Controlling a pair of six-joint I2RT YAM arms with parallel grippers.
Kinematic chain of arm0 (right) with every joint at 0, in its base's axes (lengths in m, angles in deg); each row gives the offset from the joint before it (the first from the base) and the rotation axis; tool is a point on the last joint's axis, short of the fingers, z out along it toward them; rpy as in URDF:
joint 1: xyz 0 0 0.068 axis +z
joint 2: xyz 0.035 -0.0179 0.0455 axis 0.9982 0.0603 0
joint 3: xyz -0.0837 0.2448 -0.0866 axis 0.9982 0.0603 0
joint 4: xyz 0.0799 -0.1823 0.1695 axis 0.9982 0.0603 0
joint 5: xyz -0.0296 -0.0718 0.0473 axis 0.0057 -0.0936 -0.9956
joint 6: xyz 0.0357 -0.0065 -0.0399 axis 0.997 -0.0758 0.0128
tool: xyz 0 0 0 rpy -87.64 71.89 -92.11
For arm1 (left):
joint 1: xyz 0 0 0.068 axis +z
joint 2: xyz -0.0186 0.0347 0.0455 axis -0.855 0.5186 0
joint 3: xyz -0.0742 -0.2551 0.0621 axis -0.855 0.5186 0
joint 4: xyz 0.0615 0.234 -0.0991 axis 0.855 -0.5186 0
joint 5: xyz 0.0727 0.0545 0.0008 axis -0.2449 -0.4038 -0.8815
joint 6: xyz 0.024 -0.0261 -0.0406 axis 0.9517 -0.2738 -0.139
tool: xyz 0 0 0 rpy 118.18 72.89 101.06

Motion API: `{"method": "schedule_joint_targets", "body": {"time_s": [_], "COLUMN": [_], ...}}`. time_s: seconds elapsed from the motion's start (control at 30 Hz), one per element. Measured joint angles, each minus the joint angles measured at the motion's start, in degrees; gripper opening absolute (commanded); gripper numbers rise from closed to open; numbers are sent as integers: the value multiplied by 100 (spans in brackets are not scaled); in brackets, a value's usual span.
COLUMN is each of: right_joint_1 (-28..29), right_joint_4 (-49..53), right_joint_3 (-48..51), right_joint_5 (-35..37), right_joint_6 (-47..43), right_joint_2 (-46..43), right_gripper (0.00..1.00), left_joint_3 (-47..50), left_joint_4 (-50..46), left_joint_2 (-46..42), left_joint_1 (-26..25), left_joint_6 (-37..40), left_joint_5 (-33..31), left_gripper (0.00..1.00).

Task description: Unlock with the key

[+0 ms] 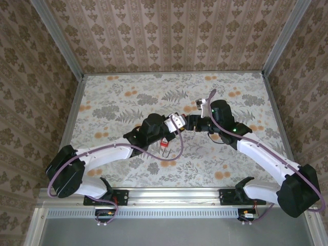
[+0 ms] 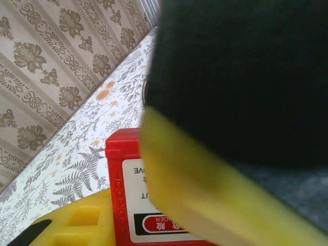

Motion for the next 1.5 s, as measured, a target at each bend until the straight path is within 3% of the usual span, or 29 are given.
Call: {"method": "schedule_joint_targets", "body": {"time_s": [0.27,0.43,0.83,1.27,1.5], "right_joint_1": [22,55,79,79,79], "right_joint_4": [-175,-192,-175,-229,-562], "right_joint_3": [0,11,339,848,1064], "right_joint_5": [4,72,380,544,498], "right_joint_6": [103,103,103,219,278], "right_joint_2": [61,57,-44,-4,529], "right_gripper": [35,32,31,32,31], "left_joint_3": [-4,-4,11,935,1217], "left_joint_4": [-2,-4,-61,-37,-17], "left_joint_2": [31,31,17,-1045,-1377], "left_joint_1": [0,0,-46,-111,26], "left_joint_6": [-2,-20,-101,-223,-387], "left_joint_5": [111,149,142,-402,-599], "left_gripper": [18,28,80,84,85]}}
